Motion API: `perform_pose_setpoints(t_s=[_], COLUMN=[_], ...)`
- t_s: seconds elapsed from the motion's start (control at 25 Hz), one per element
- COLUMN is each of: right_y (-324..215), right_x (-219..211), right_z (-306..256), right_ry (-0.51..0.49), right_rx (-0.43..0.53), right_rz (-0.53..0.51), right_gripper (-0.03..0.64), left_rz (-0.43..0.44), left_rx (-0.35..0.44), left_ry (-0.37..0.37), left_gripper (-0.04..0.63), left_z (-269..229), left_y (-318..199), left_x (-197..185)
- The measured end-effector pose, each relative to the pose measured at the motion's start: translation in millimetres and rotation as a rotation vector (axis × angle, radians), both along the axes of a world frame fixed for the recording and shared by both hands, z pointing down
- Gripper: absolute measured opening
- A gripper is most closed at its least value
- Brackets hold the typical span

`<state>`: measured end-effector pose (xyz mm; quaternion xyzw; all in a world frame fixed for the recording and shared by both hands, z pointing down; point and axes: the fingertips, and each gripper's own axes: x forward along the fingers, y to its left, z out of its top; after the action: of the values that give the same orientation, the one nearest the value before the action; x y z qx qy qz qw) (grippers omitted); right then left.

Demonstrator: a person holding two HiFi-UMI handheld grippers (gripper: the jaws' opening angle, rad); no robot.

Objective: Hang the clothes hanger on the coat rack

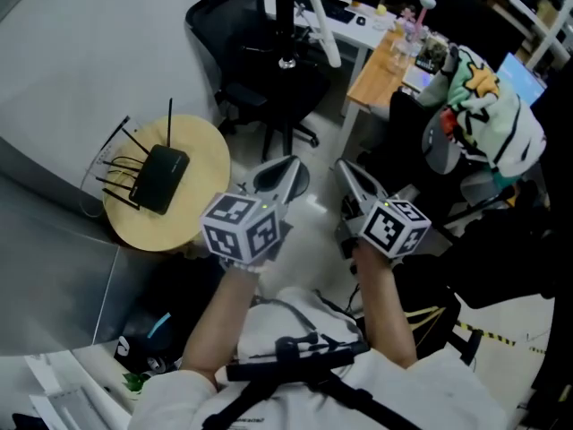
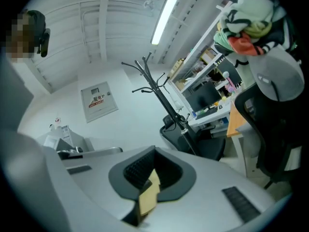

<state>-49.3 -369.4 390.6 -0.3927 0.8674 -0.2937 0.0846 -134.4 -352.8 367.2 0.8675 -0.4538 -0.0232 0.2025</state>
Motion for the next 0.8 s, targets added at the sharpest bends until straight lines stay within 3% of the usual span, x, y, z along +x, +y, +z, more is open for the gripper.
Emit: perform_pose_setpoints(t_s=[0.24,0.8], right_y=[6.1,18.3], right_x=[-23.5,-85.1], right_z=[1.8,-9.3], right_ry=[-0.005,0.092], right_rx=[-0.013,0.038], right_rz=[0.023,0.049], right_gripper=[-0.003,-0.003], left_rz=[0.048,0.126], left_rx=[0.004,0.019], left_ry=[0.025,0.092], left_gripper=[-0.003,-0.003], left_z=[-1.9,-2.8], left_y=[-4.5,0.3], left_x=[-14.3,-52.4])
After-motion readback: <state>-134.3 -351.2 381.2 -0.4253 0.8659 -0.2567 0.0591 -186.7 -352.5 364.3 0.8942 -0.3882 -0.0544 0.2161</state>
